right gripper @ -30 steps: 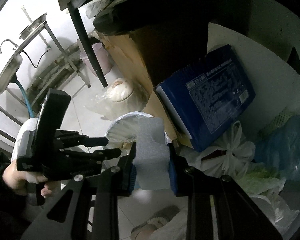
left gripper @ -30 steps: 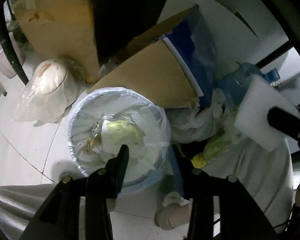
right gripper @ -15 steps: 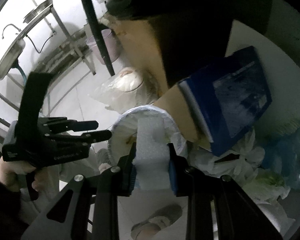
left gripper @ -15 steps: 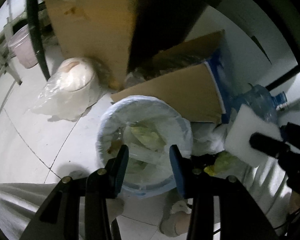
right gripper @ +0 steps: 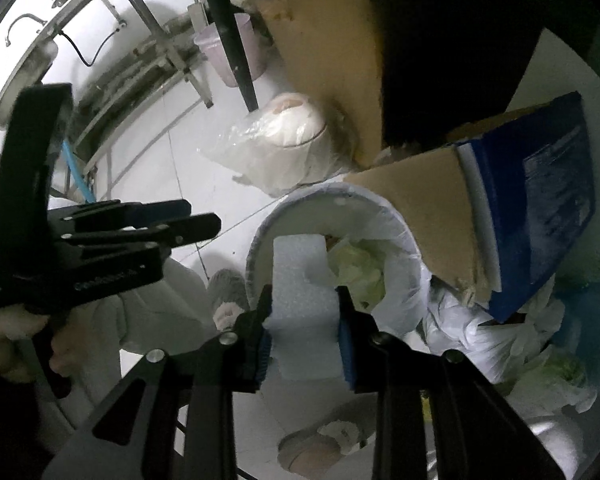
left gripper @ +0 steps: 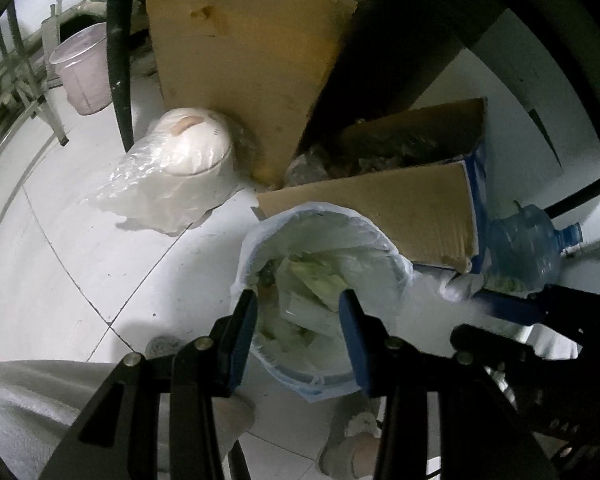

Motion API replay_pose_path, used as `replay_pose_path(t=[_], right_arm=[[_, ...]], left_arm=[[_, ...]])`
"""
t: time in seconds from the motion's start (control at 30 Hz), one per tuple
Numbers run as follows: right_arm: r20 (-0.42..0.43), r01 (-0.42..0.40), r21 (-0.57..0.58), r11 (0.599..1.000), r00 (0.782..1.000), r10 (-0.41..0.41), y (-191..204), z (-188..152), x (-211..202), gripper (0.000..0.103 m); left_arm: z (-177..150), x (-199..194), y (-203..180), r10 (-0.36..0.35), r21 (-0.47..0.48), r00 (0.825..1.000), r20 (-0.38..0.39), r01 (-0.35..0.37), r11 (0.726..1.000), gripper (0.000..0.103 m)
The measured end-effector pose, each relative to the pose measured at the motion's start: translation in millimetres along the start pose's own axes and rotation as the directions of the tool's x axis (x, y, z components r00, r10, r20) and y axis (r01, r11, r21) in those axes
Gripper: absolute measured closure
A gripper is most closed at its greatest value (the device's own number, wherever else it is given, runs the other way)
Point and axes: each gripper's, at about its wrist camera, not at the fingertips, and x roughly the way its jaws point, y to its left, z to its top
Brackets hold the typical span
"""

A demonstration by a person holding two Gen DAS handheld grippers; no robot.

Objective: Collect trash
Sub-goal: 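Open the right gripper to drop the white foam block into the bin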

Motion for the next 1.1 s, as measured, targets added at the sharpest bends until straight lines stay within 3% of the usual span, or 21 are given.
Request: replay_pose_path(t=[0.5, 1.1], right_arm=[[0.064, 0.035, -0.014, 0.999, 0.997, -0.034, 1, -5, -30, 0.064], [0.228, 0.079, -0.015, 0.997, 0.971, -0.073, 14, -43, -119, 0.064]], left_arm=[[0, -25, -6, 0.003, 0.032, 0.998, 0.057, -0.005, 0.999, 0.061], [-26, -102, -51, -0.021, 0.146, 0.983, 0.182, -0.006, 0.989, 0.061]])
